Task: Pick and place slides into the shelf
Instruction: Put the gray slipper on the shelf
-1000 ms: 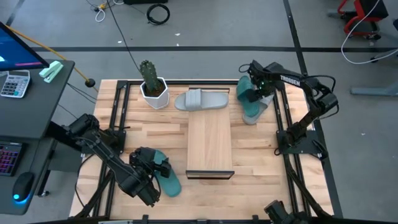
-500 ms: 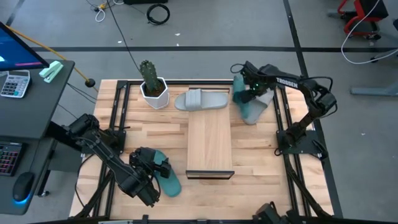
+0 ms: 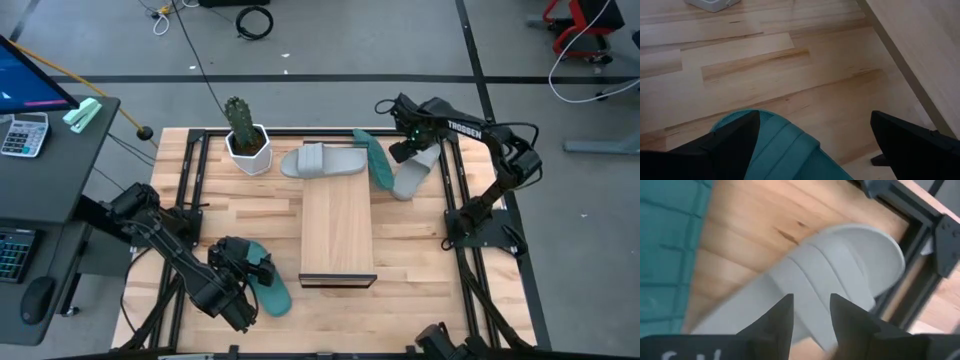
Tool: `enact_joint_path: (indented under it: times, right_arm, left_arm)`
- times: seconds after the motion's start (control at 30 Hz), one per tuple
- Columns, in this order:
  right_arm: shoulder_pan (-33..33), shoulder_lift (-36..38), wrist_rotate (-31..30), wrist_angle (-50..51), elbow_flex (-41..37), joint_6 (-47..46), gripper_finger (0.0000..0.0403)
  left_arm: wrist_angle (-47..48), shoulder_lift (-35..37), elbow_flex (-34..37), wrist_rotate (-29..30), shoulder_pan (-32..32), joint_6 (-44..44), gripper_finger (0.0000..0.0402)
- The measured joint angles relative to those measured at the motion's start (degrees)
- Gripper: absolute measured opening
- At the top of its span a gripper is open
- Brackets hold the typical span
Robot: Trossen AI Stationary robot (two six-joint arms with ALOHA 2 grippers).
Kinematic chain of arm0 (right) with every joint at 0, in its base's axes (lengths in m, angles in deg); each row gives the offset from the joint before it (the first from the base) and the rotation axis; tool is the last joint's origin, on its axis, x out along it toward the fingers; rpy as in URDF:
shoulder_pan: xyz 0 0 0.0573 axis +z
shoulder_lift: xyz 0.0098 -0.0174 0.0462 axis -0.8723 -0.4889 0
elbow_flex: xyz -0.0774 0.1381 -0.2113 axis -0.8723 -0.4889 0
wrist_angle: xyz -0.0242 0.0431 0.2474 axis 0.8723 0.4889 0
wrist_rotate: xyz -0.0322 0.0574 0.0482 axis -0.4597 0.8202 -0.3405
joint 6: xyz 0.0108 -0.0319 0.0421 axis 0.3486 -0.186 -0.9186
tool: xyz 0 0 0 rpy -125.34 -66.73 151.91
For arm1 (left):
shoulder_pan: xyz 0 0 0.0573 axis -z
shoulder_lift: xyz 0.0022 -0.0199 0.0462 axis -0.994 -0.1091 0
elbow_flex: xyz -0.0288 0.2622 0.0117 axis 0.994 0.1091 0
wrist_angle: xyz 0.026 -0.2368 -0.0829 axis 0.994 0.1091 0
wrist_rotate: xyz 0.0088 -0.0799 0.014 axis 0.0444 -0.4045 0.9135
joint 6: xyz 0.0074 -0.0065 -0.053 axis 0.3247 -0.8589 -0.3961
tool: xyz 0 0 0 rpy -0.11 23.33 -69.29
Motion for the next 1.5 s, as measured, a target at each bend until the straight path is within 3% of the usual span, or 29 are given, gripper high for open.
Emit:
enact_joint_path:
  times: [0.2, 0.7, 1.0, 1.27, 1.5]
  right_arm:
    - [0.5, 0.0, -3.2, 1.9, 0.0, 2.0, 0.0135]
    - [1.3, 0.0, -3.8, -0.6, -6.6, 2.2, 0.0135]
    - [4.4, 0.1, -3.7, 0.5, -6.7, 4.3, 0.0135]
    - [5.6, 0.2, -8.9, -0.6, -7.6, 7.6, 0.0135]
    - [4.3, 0.2, -9.9, -2.6, -10.5, 8.4, 0.0135]
  left_arm:
    - [0.0, 0.0, 0.0, 0.0, 0.0, -0.1, 0.0386]
    - [0.0, 0.0, 0.0, 0.0, 0.0, -0.1, 0.0386]
    - [0.0, 0.0, 0.0, 0.0, 0.0, 0.2, 0.0386]
    - [0.1, 0.0, 0.0, 0.0, 0.0, 0.3, 0.0386]
    - [0.1, 0.0, 0.0, 0.0, 0.0, 0.3, 0.0386]
